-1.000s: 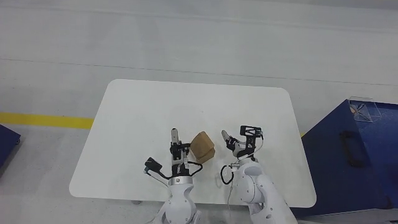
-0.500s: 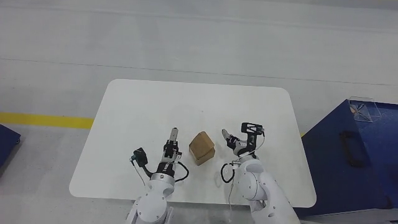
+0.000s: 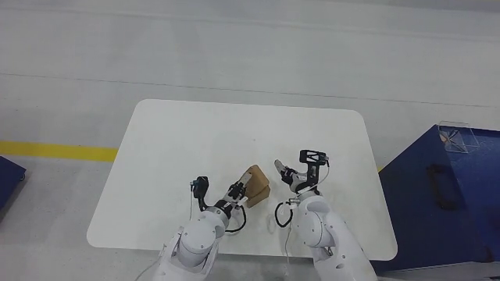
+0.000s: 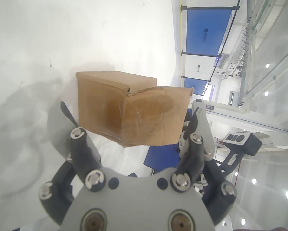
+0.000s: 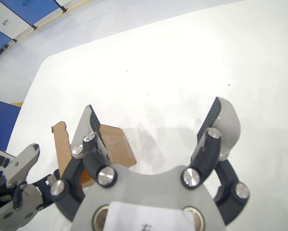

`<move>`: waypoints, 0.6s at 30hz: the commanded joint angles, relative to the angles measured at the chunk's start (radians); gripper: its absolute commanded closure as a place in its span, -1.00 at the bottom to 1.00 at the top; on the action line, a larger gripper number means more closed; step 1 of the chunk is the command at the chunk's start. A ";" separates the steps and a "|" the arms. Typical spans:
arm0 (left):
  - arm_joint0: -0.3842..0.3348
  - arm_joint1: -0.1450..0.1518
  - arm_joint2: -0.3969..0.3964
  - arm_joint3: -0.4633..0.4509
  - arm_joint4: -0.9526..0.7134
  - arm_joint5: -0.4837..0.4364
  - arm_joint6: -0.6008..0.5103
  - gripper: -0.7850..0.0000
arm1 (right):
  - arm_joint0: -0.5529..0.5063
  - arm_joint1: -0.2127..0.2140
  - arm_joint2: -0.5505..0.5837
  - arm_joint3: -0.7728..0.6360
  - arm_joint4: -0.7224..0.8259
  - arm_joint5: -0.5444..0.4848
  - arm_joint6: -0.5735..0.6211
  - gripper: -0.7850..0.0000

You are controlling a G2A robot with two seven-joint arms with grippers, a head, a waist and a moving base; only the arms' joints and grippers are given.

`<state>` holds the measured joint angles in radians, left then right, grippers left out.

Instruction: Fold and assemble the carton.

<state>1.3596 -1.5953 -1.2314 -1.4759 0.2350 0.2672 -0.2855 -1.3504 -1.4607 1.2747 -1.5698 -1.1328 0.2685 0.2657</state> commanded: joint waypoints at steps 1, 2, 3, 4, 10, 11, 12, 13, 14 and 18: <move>-0.001 0.000 -0.002 0.010 -0.025 -0.032 0.001 -0.63 | -0.001 0.000 -0.003 0.003 -0.007 -0.001 -0.002 -1.00; 0.001 0.000 -0.005 0.013 -0.033 -0.051 0.019 -0.51 | 0.000 0.000 -0.004 0.005 -0.007 -0.001 -0.002 -1.00; 0.004 0.000 -0.004 0.015 -0.046 -0.069 0.029 -0.32 | 0.001 0.000 -0.005 0.007 -0.008 -0.001 -0.002 -1.00; 0.006 0.000 -0.003 0.017 -0.061 -0.091 0.026 -0.18 | 0.003 0.000 -0.005 0.010 -0.010 -0.001 -0.003 -1.00; 0.000 0.002 0.013 0.049 -0.050 -0.119 0.059 0.03 | 0.010 0.000 0.000 0.015 -0.005 -0.005 -0.001 -1.00; -0.003 0.001 0.018 0.055 -0.052 -0.119 0.065 0.03 | 0.010 0.001 0.002 0.014 -0.006 -0.007 -0.002 -1.00; -0.007 0.001 0.024 0.061 -0.049 -0.117 0.066 0.03 | 0.010 0.001 0.004 0.013 -0.008 -0.009 -0.003 -1.00; -0.010 0.001 0.028 0.066 -0.046 -0.116 0.073 0.02 | 0.009 0.002 0.007 0.013 -0.011 -0.011 -0.004 -1.00; -0.013 0.000 0.034 0.071 -0.038 -0.114 0.084 0.01 | 0.009 0.003 0.010 0.012 -0.012 -0.015 -0.005 -1.00; -0.021 -0.001 0.056 0.084 -0.024 -0.112 0.100 -0.01 | 0.010 0.005 0.013 0.017 -0.027 -0.029 0.000 -1.00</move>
<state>1.3401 -1.5959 -1.1794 -1.3952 0.2069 0.1533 -0.1892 -1.3414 -1.4558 1.2888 -1.5557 -1.1555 0.2421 0.2636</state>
